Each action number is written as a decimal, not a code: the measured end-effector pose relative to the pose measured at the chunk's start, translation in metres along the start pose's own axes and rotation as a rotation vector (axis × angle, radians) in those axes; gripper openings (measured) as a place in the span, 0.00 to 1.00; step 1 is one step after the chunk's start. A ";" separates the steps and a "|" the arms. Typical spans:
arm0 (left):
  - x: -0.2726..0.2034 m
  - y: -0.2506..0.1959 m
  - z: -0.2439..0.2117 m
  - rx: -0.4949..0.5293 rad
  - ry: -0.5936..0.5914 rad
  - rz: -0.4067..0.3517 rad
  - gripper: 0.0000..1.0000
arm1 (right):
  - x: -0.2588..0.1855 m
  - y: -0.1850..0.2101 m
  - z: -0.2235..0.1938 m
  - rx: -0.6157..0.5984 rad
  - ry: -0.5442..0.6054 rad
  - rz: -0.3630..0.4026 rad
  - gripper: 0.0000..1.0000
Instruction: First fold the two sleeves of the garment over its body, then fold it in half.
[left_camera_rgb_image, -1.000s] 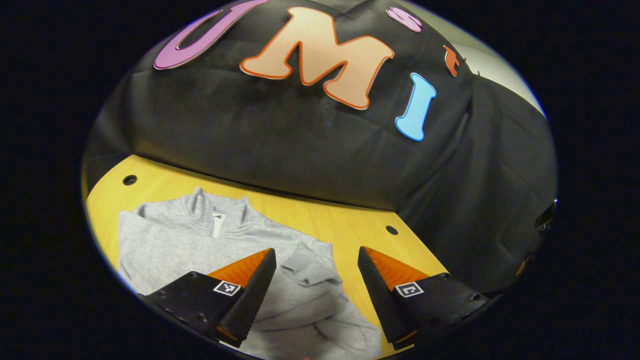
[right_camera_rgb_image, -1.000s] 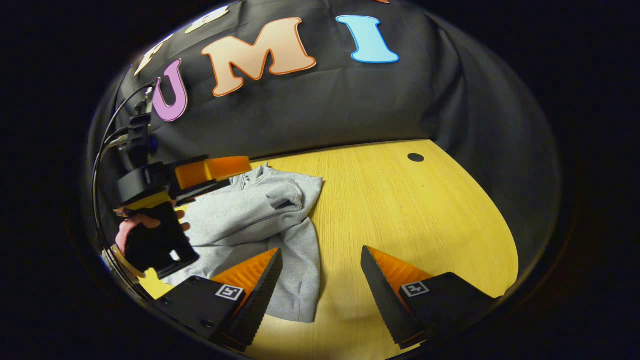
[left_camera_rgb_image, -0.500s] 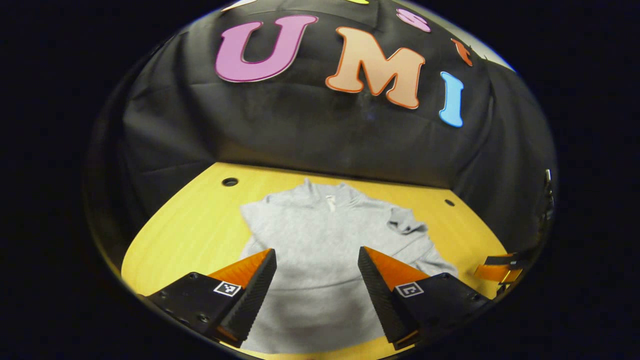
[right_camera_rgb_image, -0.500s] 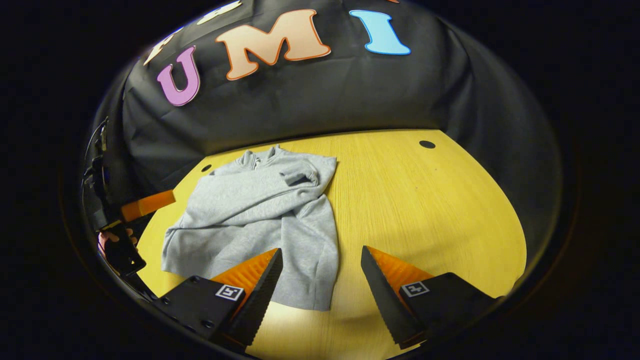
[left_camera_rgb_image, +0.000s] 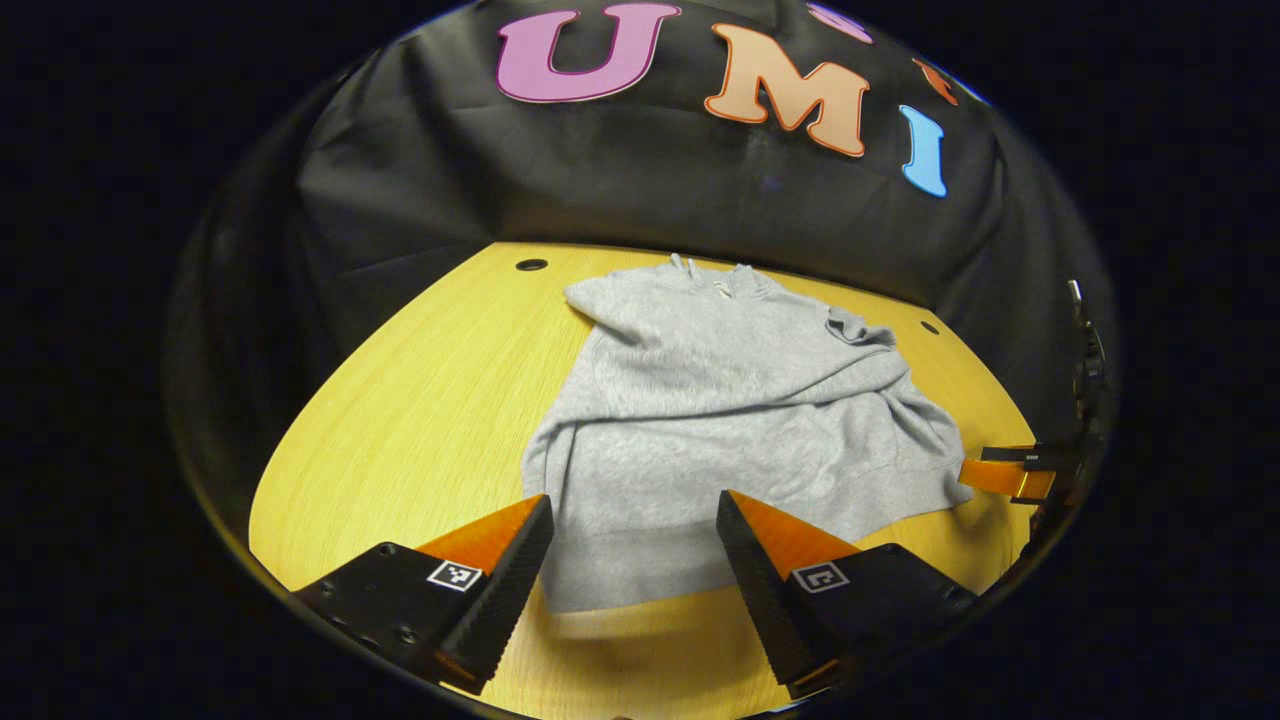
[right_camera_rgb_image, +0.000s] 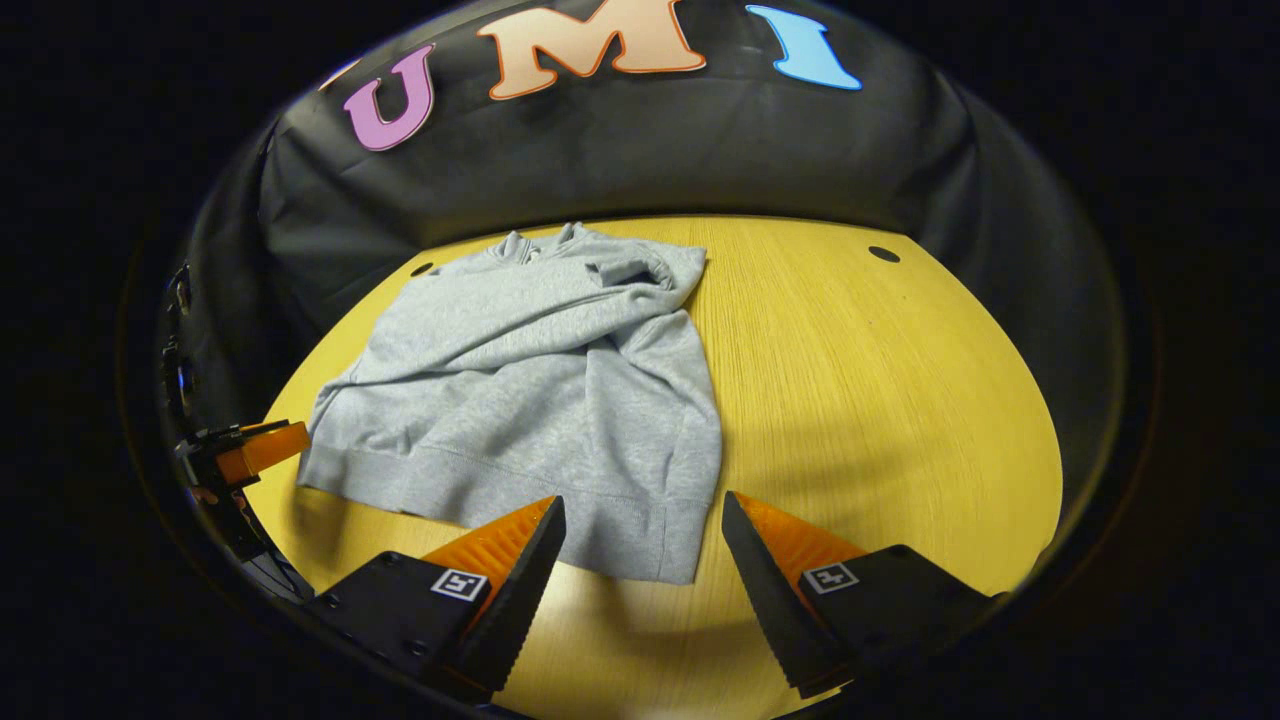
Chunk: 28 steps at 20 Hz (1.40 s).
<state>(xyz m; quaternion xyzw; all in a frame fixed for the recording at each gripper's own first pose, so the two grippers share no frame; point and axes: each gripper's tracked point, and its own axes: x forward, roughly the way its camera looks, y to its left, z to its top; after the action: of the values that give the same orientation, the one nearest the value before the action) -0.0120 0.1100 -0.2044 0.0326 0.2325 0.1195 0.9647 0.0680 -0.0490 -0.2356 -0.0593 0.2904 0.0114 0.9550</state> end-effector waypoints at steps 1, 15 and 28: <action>0.001 0.002 -0.006 -0.008 0.011 0.002 0.96 | 0.003 0.001 -0.005 -0.005 0.009 -0.004 0.98; 0.015 0.008 -0.032 0.045 0.018 0.066 0.88 | 0.012 0.010 -0.017 -0.049 0.013 -0.019 0.93; 0.027 -0.012 -0.021 0.000 0.022 -0.044 0.00 | 0.014 0.017 -0.017 -0.032 0.047 -0.002 0.07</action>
<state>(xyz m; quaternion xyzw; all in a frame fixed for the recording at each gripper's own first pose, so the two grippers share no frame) 0.0041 0.1047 -0.2364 0.0259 0.2436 0.0985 0.9645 0.0696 -0.0341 -0.2597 -0.0753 0.3124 0.0135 0.9469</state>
